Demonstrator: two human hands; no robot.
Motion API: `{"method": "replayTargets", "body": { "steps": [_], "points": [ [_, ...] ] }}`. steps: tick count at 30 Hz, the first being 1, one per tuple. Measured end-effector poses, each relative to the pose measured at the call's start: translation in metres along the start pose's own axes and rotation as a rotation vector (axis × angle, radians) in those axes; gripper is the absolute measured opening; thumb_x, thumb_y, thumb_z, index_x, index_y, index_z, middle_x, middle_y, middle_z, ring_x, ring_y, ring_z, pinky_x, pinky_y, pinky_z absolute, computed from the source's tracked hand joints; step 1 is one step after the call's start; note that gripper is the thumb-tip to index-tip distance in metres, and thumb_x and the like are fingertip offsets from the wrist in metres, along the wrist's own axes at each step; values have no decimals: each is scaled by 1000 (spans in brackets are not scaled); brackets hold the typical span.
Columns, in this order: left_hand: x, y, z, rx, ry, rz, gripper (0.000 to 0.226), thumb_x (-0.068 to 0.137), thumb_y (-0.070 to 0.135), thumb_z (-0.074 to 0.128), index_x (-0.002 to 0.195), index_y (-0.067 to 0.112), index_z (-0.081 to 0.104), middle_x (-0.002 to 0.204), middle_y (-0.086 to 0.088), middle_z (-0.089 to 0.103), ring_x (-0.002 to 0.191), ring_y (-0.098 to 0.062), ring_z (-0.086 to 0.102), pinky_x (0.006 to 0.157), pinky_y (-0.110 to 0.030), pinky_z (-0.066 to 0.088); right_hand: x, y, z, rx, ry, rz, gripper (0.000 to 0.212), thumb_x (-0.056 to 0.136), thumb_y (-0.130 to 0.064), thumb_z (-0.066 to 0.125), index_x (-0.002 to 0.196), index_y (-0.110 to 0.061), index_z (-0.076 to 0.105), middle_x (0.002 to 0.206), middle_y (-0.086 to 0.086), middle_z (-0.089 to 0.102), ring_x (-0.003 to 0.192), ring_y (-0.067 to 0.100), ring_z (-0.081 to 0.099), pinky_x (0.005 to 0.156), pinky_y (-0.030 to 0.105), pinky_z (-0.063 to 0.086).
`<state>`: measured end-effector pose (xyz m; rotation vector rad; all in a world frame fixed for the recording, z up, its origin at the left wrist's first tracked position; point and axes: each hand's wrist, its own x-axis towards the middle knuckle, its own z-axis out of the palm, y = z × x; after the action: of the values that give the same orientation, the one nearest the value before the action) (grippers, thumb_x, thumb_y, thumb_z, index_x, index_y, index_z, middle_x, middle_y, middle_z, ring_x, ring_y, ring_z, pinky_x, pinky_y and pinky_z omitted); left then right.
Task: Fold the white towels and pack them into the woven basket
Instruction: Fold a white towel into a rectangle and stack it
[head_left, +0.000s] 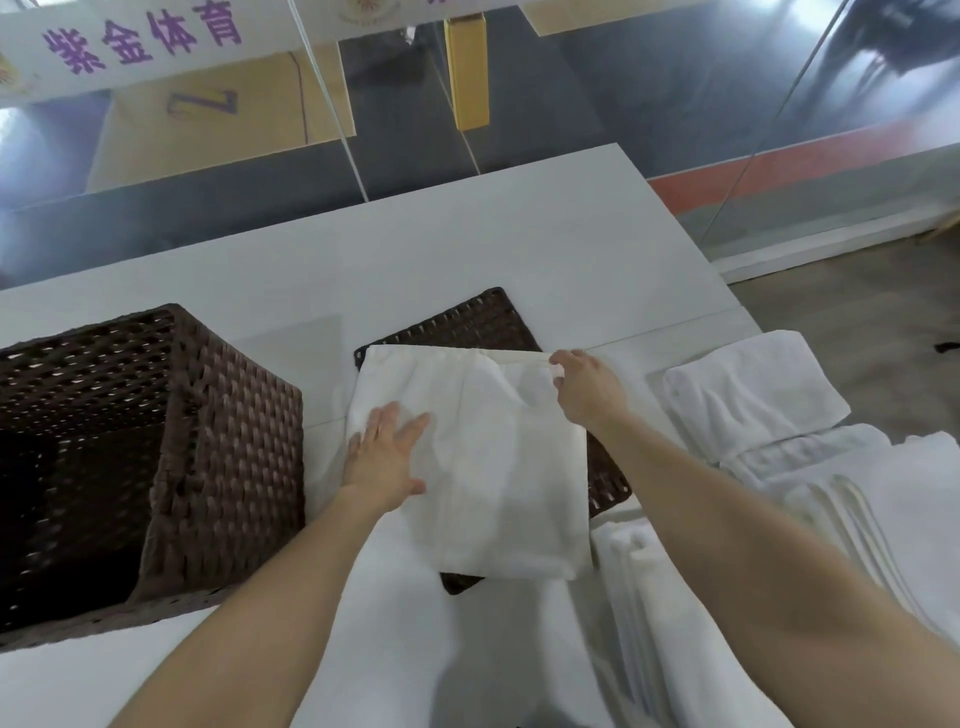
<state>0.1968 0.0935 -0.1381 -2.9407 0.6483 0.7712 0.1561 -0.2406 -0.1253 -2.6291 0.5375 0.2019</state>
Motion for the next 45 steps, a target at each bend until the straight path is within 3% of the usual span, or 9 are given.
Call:
{"method": "replayTargets", "body": {
  "steps": [5, 9, 19, 26, 29, 32, 37, 40, 45],
  "points": [
    [19, -3, -3, 11, -172, -33, 126, 83, 57, 87, 166, 55, -9, 177, -5, -24, 164, -46, -11, 127, -66, 22, 39, 2, 9, -71, -129, 21, 50, 100, -27, 64, 149, -20, 51, 144, 5, 59, 135, 33, 50, 110, 48, 44],
    [17, 4, -7, 34, -137, -38, 128, 79, 57, 90, 167, 54, -3, 177, -8, -19, 163, -48, -3, 124, -67, 29, 53, 5, 12, -186, -176, 99, 52, 92, -42, 72, 133, -13, 57, 133, 12, 63, 130, 35, 53, 107, 48, 42],
    [14, 6, -8, 75, -89, -17, 127, 76, 61, 91, 166, 53, 1, 175, -9, -10, 161, -47, 7, 117, -64, 40, 56, 22, 3, -148, -11, 203, 26, 93, -17, 64, 118, -12, 62, 119, 12, 65, 111, 37, 62, 95, 44, 50],
    [5, 1, -14, 63, -40, -13, 125, 71, 74, 86, 166, 50, 8, 171, -7, 7, 156, -38, 22, 117, -58, 40, -34, -38, 28, -229, 103, -224, 22, 81, -4, 62, 101, -13, 68, 99, 7, 62, 98, 31, 59, 82, 42, 52],
    [-31, -12, -3, -66, 226, -18, 91, 74, 72, 82, 147, 27, 48, 139, -2, 46, 129, -26, 50, 111, -46, 43, -100, -56, 41, -193, -29, -316, 8, 96, -14, 56, 93, -15, 64, 89, 1, 59, 88, 24, 59, 68, 34, 42],
    [-87, -31, 34, -95, 419, 141, 41, 84, 54, 74, 105, 21, 62, 103, 6, 51, 99, -21, 53, 94, -40, 47, -148, -54, 54, -231, -205, -361, 26, 105, -35, 50, 97, -14, 63, 97, 5, 64, 92, 27, 62, 72, 37, 41],
    [-124, -58, 83, 69, 305, 170, 39, 75, 30, 76, 111, 22, 65, 115, 4, 59, 112, -22, 57, 103, -40, 51, -184, -26, 73, -294, -351, -410, 60, 89, -67, 60, 117, -15, 61, 120, 7, 63, 113, 29, 57, 96, 42, 48],
    [-115, -57, 91, 141, 302, 130, 35, 75, 9, 79, 106, 18, 67, 106, 0, 64, 101, -27, 61, 89, -41, 55, -193, -24, 85, -415, -322, -427, 49, 85, -46, 68, 120, -14, 56, 121, 11, 60, 110, 31, 55, 94, 42, 49],
    [-115, -50, 90, 124, 281, 110, 21, 71, 15, 85, 85, 16, 68, 83, -1, 66, 82, -27, 64, 74, -42, 55, -214, -22, 103, -579, -156, -446, 37, 77, -4, 67, 113, -3, 60, 106, 21, 60, 95, 36, 58, 84, 45, 55]
  ]
}}
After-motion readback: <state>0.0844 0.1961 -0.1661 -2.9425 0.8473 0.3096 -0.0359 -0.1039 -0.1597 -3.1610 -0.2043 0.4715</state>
